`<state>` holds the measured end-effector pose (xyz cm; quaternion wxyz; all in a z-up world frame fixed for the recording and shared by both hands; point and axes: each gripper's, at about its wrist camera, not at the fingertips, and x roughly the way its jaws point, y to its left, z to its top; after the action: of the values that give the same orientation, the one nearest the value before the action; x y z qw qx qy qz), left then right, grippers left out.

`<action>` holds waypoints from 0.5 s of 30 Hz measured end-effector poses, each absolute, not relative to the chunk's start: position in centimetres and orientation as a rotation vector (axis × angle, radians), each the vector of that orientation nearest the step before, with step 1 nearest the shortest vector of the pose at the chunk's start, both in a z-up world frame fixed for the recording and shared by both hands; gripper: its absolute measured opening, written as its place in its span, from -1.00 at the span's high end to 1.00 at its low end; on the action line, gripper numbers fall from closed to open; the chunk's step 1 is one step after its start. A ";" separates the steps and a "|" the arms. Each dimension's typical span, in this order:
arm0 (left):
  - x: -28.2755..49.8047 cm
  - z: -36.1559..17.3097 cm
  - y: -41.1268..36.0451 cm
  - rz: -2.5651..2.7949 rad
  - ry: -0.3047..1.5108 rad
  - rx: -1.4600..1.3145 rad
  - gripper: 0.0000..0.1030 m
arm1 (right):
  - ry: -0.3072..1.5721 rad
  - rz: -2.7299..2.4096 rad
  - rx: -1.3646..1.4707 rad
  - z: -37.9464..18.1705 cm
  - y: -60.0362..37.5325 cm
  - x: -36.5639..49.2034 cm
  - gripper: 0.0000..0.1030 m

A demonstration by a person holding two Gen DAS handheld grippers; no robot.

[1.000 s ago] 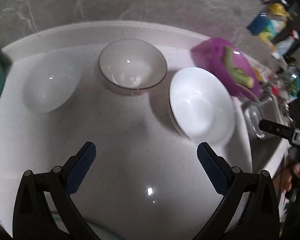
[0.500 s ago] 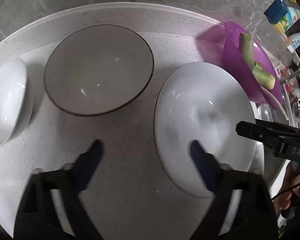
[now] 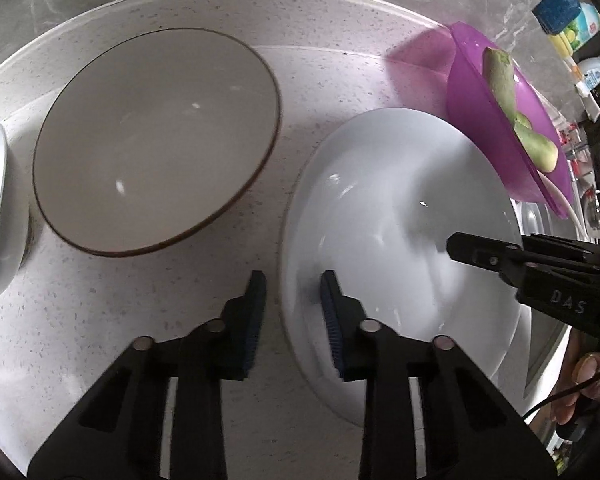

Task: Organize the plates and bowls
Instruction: 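Reach both grippers to the large white bowl rim and close them, then lift the large white bowl with both grippers and carry it toward the stack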

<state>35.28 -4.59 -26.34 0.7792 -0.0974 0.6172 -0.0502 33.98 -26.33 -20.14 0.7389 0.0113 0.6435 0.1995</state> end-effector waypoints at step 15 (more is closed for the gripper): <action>36.1 -26.5 -5.7 -0.129 1.344 -0.161 0.79 | 1.409 0.462 -0.048 -20.2 -25.9 33.2 0.81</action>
<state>36.07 -5.67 -26.46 0.7777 -0.0745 0.6213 -0.0596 33.24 -25.93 -20.20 0.7373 -0.0218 0.6416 0.2104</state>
